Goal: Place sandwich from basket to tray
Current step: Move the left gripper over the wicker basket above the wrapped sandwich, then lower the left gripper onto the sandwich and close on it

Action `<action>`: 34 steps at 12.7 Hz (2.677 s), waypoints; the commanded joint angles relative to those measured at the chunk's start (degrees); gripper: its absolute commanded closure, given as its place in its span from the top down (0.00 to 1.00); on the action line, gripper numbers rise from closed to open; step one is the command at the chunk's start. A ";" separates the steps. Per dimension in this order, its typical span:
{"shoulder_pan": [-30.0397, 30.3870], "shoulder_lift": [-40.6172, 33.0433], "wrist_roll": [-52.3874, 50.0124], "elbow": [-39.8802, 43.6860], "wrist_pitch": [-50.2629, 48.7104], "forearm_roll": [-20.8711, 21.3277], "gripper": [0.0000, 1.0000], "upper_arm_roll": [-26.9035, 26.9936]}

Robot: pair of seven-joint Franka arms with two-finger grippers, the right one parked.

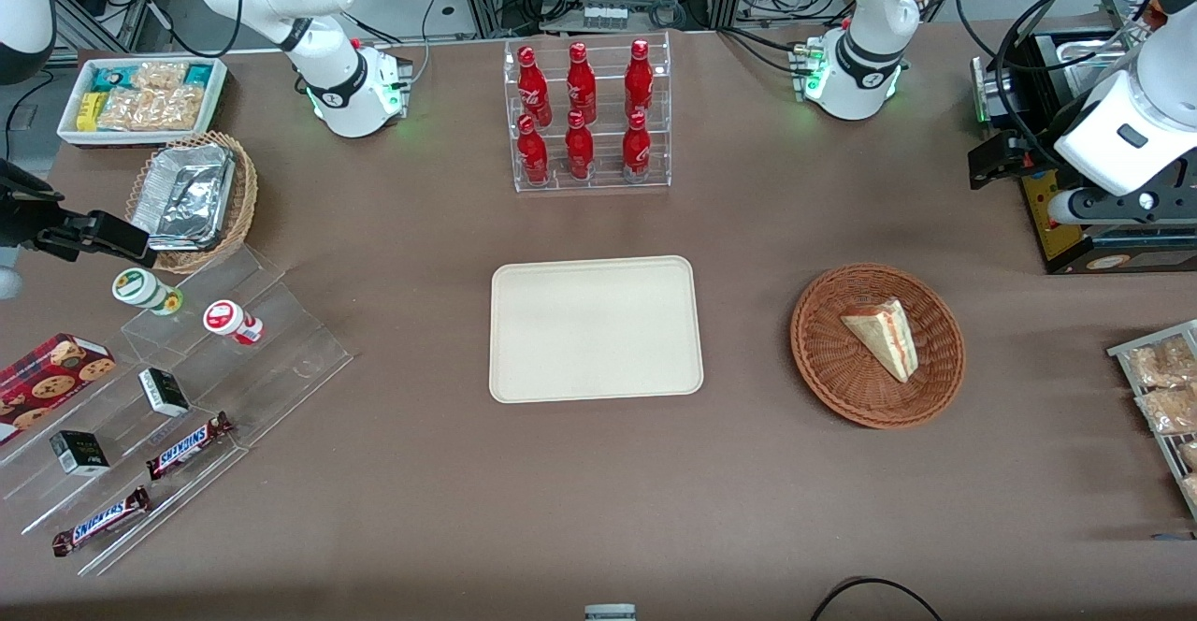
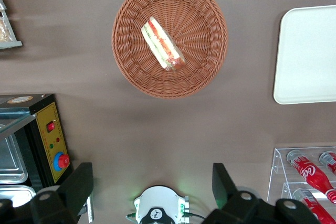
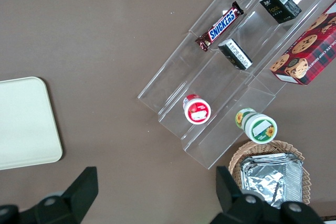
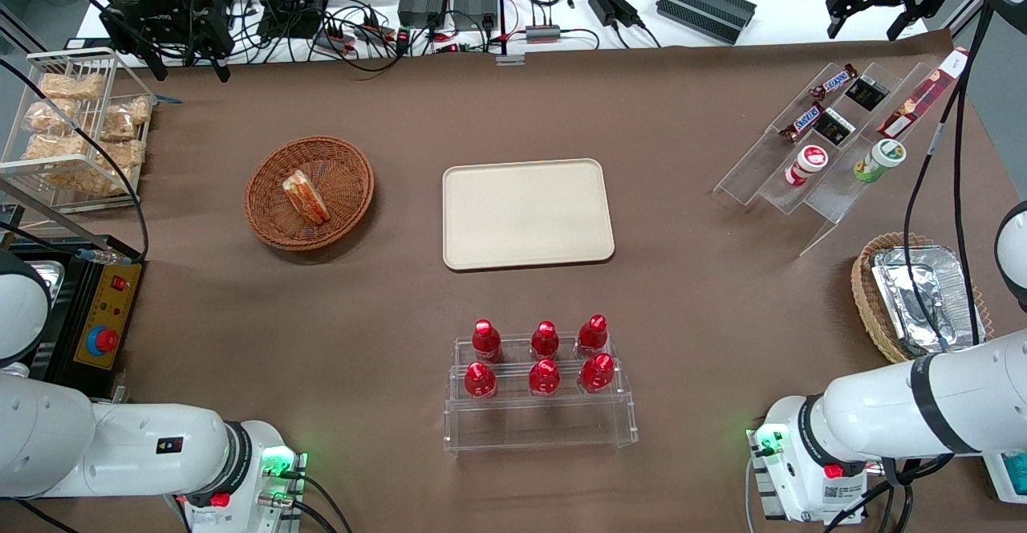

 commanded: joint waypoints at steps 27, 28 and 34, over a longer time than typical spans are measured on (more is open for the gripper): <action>-0.34 -0.37 -27.72 -39.38 47.07 0.25 1.00 0.52; -0.51 0.68 -32.57 -39.38 48.13 0.25 1.00 0.52; -0.69 2.97 -41.85 -39.47 51.74 0.16 1.00 0.52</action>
